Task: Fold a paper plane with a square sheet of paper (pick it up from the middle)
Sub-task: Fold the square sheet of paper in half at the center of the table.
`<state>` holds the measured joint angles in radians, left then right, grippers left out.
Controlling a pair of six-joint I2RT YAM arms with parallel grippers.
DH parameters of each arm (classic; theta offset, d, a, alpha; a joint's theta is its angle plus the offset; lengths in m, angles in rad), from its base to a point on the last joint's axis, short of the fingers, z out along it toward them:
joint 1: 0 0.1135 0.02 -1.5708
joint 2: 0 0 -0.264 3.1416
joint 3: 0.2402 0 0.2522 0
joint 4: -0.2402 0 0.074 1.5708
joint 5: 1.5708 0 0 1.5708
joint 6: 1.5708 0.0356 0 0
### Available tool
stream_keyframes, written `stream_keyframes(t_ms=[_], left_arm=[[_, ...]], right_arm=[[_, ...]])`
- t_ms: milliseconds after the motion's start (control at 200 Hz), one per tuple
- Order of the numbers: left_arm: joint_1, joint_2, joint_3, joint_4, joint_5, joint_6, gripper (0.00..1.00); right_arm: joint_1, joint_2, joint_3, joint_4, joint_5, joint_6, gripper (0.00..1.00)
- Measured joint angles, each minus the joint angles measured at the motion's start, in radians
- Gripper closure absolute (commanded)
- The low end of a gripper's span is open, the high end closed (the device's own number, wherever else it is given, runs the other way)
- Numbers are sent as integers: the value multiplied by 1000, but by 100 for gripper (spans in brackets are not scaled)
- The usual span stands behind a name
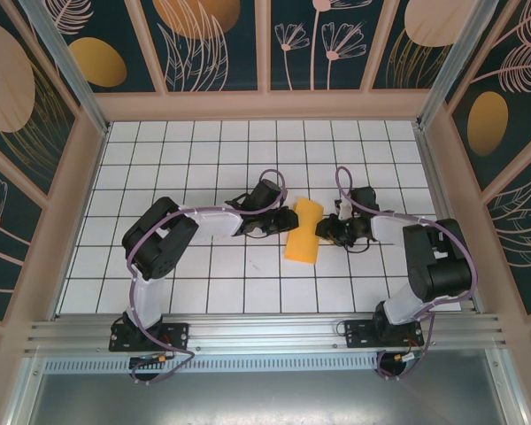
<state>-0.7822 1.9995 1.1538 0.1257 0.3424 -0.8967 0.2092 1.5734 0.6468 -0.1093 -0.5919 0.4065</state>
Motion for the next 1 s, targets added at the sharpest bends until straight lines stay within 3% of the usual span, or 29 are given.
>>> stream_keyframes(t_ms=[310, 766, 996], left_arm=[[0, 25, 0, -21, -23, 32, 89], [0, 25, 0, -24, -55, 43, 87], [0, 25, 0, -25, -47, 44, 86]], right_arm=[[-2, -37, 1, -4, -19, 3, 69], [-4, -58, -38, 65, -135, 72, 76], [-3, 18, -48, 115, -121, 79, 77]])
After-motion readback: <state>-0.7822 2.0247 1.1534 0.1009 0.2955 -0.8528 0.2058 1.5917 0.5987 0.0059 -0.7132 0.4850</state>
